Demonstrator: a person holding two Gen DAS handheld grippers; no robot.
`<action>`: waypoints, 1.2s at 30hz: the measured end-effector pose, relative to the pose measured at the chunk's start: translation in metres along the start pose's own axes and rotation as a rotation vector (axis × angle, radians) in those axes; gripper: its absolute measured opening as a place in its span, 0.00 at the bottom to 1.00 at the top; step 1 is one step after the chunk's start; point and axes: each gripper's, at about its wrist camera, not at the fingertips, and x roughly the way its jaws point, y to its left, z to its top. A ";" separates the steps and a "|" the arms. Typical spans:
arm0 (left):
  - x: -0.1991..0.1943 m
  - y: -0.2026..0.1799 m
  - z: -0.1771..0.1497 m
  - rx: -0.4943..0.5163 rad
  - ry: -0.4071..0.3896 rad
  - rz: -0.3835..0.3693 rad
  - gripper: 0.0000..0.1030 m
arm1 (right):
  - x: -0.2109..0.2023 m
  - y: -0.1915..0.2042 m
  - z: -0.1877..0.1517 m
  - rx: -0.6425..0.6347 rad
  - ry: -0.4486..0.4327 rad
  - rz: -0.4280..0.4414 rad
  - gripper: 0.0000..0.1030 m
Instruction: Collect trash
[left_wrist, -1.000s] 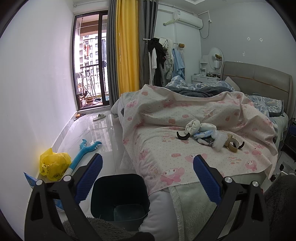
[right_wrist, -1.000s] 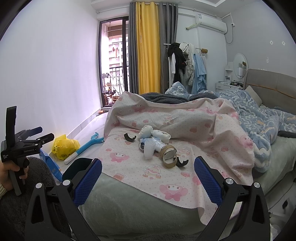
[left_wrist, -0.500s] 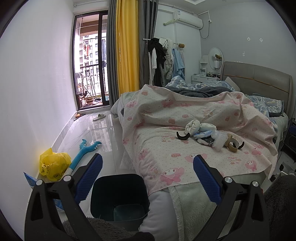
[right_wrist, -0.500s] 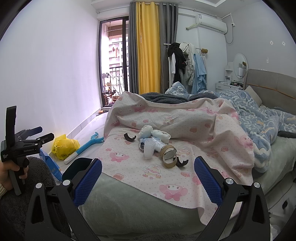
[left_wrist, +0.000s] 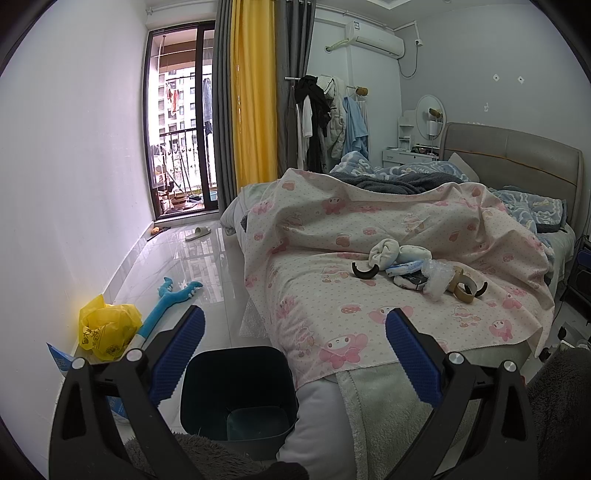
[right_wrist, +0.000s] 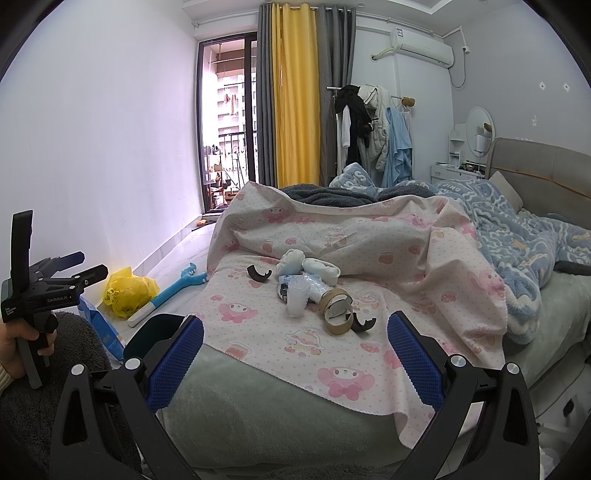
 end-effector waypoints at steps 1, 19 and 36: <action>0.000 0.000 0.000 0.000 0.000 0.000 0.97 | 0.000 0.000 0.000 -0.001 0.000 0.000 0.98; 0.005 -0.014 0.001 0.025 0.031 -0.081 0.97 | 0.006 -0.014 0.014 0.028 0.023 -0.033 0.98; 0.070 -0.050 0.019 0.076 0.091 -0.288 0.94 | 0.097 -0.030 0.013 0.023 0.187 0.049 0.75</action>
